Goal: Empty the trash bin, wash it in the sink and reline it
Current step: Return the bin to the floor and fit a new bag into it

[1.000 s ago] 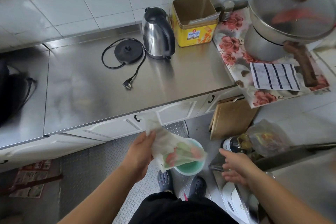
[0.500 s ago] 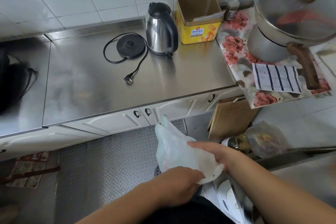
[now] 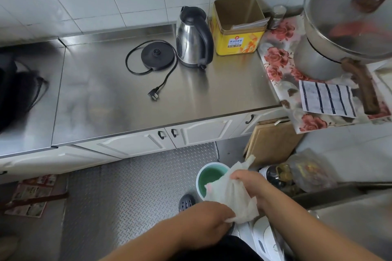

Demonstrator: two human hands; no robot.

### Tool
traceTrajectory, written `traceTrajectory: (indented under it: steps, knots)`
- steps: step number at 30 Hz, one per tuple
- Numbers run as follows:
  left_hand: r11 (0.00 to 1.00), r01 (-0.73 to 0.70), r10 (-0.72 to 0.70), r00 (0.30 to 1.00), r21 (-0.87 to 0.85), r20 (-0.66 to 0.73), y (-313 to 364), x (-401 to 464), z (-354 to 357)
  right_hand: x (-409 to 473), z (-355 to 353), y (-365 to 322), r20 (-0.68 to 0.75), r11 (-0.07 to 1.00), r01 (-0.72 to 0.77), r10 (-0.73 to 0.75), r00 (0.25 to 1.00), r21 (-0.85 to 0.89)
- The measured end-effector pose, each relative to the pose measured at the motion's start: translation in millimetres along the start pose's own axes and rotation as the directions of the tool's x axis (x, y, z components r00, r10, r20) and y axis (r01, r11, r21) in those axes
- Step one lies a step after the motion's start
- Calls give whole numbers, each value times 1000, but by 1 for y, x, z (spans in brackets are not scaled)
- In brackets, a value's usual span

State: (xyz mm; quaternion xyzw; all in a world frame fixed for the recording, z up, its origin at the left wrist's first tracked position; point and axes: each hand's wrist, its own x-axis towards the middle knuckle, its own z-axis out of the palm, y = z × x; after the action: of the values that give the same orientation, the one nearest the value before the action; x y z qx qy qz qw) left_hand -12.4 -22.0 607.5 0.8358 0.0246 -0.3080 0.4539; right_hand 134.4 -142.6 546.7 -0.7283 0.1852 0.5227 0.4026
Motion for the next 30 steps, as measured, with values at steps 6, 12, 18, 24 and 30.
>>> traceTrajectory:
  steps: [6, 12, 18, 24, 30]
  knots:
    - [688, 136, -376, 907, -712, -191, -17, -3, -22, -35, -6, -21, -80, 895, 412, -430, 899, -170]
    - [734, 35, -407, 822, -678, -398, 10, 21, -64, -64, 4, -23, 158, 648, 575, -585, 796, -499]
    - [655, 87, -499, 796, -751, -343, 32, 42, -59, -74, 16, -22, 204, 677, 627, -600, 773, -385]
    - [623, 58, -537, 756, -780, -373, 23, 44, -52, -73, 12, -19, 239, 572, 687, -664, 709, -447]
    - [603, 31, -541, 751, -797, -379, 6, 44, -48, -68, 7, -16, 252, 559, 677, -651, 716, -479]
